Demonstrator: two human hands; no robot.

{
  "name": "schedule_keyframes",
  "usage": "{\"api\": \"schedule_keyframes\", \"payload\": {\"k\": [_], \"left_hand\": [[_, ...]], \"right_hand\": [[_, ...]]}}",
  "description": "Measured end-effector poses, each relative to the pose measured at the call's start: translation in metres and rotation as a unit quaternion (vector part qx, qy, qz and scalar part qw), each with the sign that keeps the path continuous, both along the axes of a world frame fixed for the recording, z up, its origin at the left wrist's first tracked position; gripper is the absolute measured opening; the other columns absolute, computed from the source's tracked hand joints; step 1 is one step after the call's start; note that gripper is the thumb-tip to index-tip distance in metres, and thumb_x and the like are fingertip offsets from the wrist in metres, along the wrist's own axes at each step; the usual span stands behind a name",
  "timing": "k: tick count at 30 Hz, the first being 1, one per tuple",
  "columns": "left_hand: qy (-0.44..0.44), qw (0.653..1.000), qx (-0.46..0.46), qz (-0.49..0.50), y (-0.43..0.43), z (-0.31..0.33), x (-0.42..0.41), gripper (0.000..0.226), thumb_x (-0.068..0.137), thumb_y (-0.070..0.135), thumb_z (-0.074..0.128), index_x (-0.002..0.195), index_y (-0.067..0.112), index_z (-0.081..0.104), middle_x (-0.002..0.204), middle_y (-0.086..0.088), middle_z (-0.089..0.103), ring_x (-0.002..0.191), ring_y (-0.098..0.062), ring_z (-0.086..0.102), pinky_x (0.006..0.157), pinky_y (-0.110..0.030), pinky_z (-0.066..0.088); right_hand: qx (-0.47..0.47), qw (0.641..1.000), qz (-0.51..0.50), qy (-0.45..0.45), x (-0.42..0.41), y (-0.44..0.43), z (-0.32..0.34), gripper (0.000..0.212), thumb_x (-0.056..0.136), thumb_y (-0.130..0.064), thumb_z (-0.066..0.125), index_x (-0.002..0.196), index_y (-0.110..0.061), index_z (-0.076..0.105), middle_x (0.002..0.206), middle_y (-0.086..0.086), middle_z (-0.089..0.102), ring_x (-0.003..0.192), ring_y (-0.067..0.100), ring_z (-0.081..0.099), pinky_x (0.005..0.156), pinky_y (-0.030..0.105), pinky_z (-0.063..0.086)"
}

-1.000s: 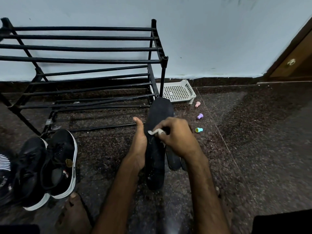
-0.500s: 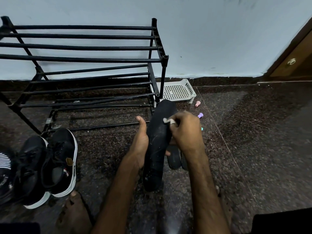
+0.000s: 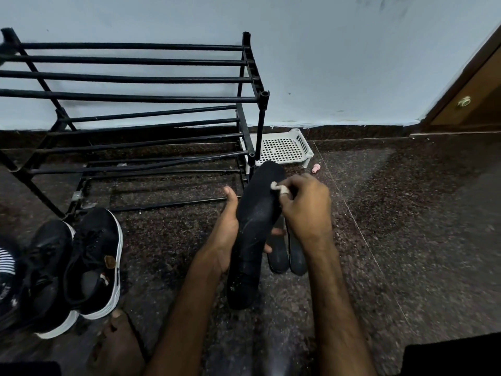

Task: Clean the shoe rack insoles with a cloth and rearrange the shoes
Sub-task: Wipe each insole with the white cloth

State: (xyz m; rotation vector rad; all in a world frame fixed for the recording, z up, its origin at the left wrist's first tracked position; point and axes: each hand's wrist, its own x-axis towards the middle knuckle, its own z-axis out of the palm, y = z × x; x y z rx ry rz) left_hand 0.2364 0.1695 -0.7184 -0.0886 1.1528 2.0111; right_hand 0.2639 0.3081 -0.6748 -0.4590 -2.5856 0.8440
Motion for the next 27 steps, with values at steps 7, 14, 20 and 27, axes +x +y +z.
{"api": "schedule_keyframes", "payload": {"k": [7, 14, 20, 27], "left_hand": [[0.002, 1.0, 0.013, -0.024, 0.0, 0.0, 0.002, 0.087, 0.088, 0.075, 0.012, 0.13, 0.013, 0.056, 0.099, -0.017, 0.073, 0.07, -0.032, 0.072, 0.043, -0.036, 0.054], [0.015, 0.998, 0.013, -0.06, 0.0, 0.001, 0.005, 0.086, 0.089, 0.074, 0.008, 0.119, 0.014, 0.062, 0.085, -0.015, 0.074, 0.064, -0.027, 0.071, 0.045, -0.038, 0.055], [0.014, 0.999, 0.01, -0.044, -0.002, -0.004, 0.003, 0.087, 0.088, 0.074, 0.012, 0.135, 0.013, 0.053, 0.104, -0.02, 0.072, 0.076, -0.035, 0.072, 0.044, -0.037, 0.055], [0.003, 0.998, 0.036, -0.044, -0.001, -0.002, 0.0, 0.086, 0.088, 0.075, 0.01, 0.123, 0.015, 0.061, 0.094, -0.015, 0.074, 0.07, -0.027, 0.072, 0.046, -0.038, 0.056]], "right_hand": [[-0.013, 0.997, 0.006, -0.072, 0.001, 0.007, 0.003, 0.011, 0.083, -0.008, 0.069, 0.088, -0.016, 0.074, 0.086, -0.002, 0.07, 0.067, 0.004, 0.063, 0.07, 0.019, 0.055], [-0.001, 0.996, 0.094, 0.005, -0.012, -0.006, 0.011, 0.016, 0.083, -0.008, 0.068, 0.096, -0.016, 0.075, 0.094, -0.002, 0.066, 0.083, 0.011, 0.06, 0.081, 0.025, 0.05], [0.0, 0.999, 0.024, -0.049, 0.003, 0.01, -0.001, 0.014, 0.081, -0.009, 0.07, 0.092, -0.016, 0.075, 0.091, -0.002, 0.071, 0.077, 0.011, 0.063, 0.08, 0.028, 0.055], [-0.009, 0.991, 0.127, -0.041, -0.007, -0.006, 0.006, 0.016, 0.083, -0.01, 0.069, 0.095, -0.017, 0.077, 0.095, -0.002, 0.069, 0.083, 0.01, 0.062, 0.082, 0.024, 0.051]]}}
